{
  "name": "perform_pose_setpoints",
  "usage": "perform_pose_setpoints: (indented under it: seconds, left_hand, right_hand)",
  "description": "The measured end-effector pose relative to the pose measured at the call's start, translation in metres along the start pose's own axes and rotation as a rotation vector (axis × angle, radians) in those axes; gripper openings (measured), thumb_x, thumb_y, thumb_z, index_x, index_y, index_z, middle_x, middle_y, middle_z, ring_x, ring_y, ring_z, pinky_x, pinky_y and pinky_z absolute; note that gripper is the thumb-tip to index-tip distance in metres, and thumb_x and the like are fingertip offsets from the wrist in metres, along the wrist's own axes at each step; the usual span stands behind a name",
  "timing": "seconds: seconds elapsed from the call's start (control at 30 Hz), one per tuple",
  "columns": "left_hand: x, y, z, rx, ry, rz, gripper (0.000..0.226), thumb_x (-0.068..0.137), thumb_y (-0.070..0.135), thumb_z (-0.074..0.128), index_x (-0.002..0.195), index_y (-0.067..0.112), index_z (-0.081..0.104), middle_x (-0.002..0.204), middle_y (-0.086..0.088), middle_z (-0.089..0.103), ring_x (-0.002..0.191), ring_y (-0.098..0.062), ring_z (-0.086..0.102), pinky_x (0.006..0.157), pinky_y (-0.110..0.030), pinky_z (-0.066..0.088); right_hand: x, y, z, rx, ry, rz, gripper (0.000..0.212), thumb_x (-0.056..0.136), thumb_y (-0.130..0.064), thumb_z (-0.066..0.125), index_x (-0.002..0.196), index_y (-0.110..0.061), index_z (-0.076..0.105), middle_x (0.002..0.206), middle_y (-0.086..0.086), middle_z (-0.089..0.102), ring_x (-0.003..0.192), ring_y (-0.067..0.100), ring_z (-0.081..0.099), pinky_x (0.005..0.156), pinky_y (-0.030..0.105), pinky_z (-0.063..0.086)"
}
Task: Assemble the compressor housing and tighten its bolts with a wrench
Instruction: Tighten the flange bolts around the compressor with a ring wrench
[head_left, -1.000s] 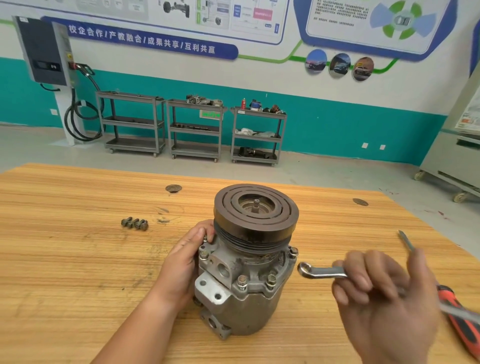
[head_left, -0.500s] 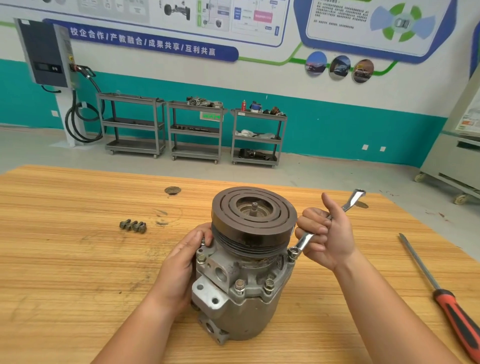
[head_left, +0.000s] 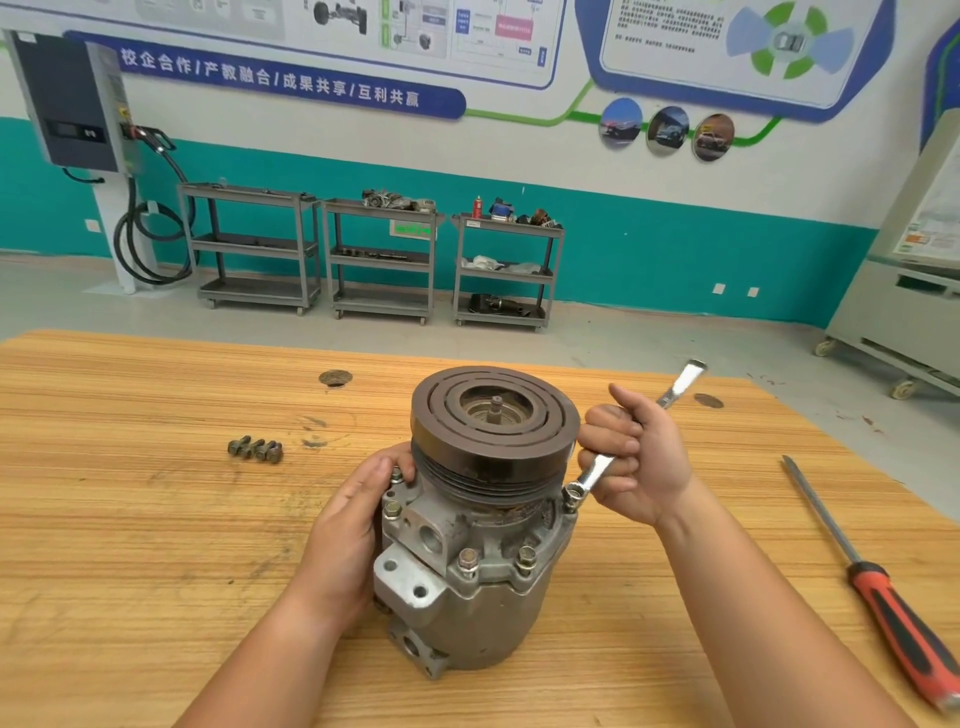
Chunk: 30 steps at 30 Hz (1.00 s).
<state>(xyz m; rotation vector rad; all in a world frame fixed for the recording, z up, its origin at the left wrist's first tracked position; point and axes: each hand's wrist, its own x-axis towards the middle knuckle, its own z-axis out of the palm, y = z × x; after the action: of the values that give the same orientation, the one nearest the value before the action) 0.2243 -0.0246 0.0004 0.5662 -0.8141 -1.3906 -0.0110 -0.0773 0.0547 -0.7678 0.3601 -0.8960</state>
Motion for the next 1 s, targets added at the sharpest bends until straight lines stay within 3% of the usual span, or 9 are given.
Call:
perform_pose_setpoints:
  seconds: [0.1, 0.27, 0.43, 0.57, 0.63, 0.7, 0.8, 0.87, 1.0]
  left_hand:
    - [0.000, 0.000, -0.001, 0.003, -0.005, 0.001, 0.020, 0.083, 0.024, 0.048, 0.087, 0.006, 0.057, 0.083, -0.005, 0.074, 0.072, -0.017, 0.072, 0.056, -0.025, 0.057]
    - [0.001, -0.001, -0.003, 0.017, -0.010, -0.006, 0.022, 0.082, 0.024, 0.049, 0.089, 0.005, 0.057, 0.088, -0.006, 0.074, 0.075, -0.019, 0.072, 0.059, -0.027, 0.058]
    - [0.001, -0.001, -0.006, 0.021, -0.031, -0.002, 0.021, 0.083, 0.022, 0.049, 0.089, 0.005, 0.059, 0.088, -0.007, 0.073, 0.075, -0.020, 0.071, 0.058, -0.027, 0.056]
    - [0.001, -0.002, -0.006, 0.014, -0.042, 0.004, 0.019, 0.083, 0.020, 0.049, 0.089, 0.006, 0.059, 0.086, -0.007, 0.073, 0.074, -0.019, 0.071, 0.057, -0.026, 0.056]
    - [0.001, -0.001, -0.005, 0.008, -0.046, 0.010, 0.018, 0.083, 0.019, 0.048, 0.088, 0.007, 0.061, 0.086, -0.006, 0.073, 0.074, -0.019, 0.071, 0.057, -0.025, 0.056]
    - [0.000, -0.001, -0.004, 0.000, -0.038, 0.018, 0.018, 0.082, 0.019, 0.049, 0.083, 0.009, 0.064, 0.085, -0.006, 0.073, 0.072, -0.018, 0.071, 0.056, -0.024, 0.056]
    - [0.000, -0.001, -0.003, 0.005, -0.027, 0.017, 0.016, 0.081, 0.018, 0.049, 0.085, 0.007, 0.061, 0.084, -0.005, 0.074, 0.071, -0.018, 0.071, 0.055, -0.024, 0.055]
    - [0.000, -0.002, -0.004, 0.003, -0.026, 0.017, 0.016, 0.081, 0.018, 0.050, 0.085, 0.007, 0.060, 0.085, -0.006, 0.074, 0.071, -0.018, 0.071, 0.055, -0.024, 0.055]
    - [0.001, -0.002, -0.006, -0.003, -0.046, 0.018, 0.017, 0.082, 0.018, 0.049, 0.088, 0.005, 0.059, 0.089, -0.007, 0.073, 0.076, -0.020, 0.071, 0.059, -0.026, 0.056]
  right_hand:
    - [0.012, -0.002, 0.005, -0.062, 0.083, 0.038, 0.051, 0.086, -0.044, 0.043, 0.040, -0.021, 0.042, 0.037, -0.011, 0.030, 0.036, 0.003, 0.014, 0.027, 0.013, 0.018]
    - [0.002, 0.002, 0.011, 0.006, 0.181, -0.052, 0.054, 0.087, -0.049, 0.038, 0.041, -0.021, 0.039, 0.039, -0.011, 0.027, 0.037, 0.003, 0.013, 0.026, 0.013, 0.016]
    - [-0.034, 0.031, 0.032, -0.096, 0.492, -0.522, 0.056, 0.090, -0.052, 0.034, 0.042, -0.023, 0.038, 0.042, -0.007, 0.033, 0.039, 0.007, 0.013, 0.032, 0.015, 0.020]
    - [-0.061, 0.080, 0.054, -0.280, 0.658, -0.811, 0.049, 0.085, -0.049, 0.044, 0.044, -0.022, 0.048, 0.051, -0.004, 0.047, 0.042, 0.007, 0.039, 0.038, 0.018, 0.039]
    - [-0.063, 0.102, 0.064, -0.544, 0.715, -0.886, 0.037, 0.079, -0.043, 0.063, 0.049, -0.021, 0.057, 0.063, -0.008, 0.057, 0.052, 0.003, 0.052, 0.046, 0.021, 0.048]
    - [-0.064, 0.116, 0.072, -0.774, 0.659, -0.917, 0.018, 0.063, -0.038, 0.068, 0.052, -0.027, 0.058, 0.077, -0.013, 0.061, 0.064, -0.001, 0.058, 0.060, 0.015, 0.051]
    - [-0.070, 0.114, 0.072, -0.725, 0.600, -0.950, 0.009, 0.052, -0.027, 0.072, 0.057, -0.028, 0.064, 0.087, -0.010, 0.065, 0.078, 0.005, 0.065, 0.073, 0.015, 0.051]
    - [-0.073, 0.096, 0.068, -0.649, 0.578, -0.974, 0.005, 0.058, -0.020, 0.070, 0.058, -0.024, 0.066, 0.087, -0.003, 0.069, 0.076, 0.008, 0.066, 0.075, 0.018, 0.053]
    - [-0.067, 0.052, 0.050, -0.447, 0.445, -0.770, 0.050, 0.060, -0.063, 0.071, 0.042, -0.021, 0.051, 0.057, 0.004, 0.056, 0.050, 0.014, 0.048, 0.052, 0.018, 0.045]
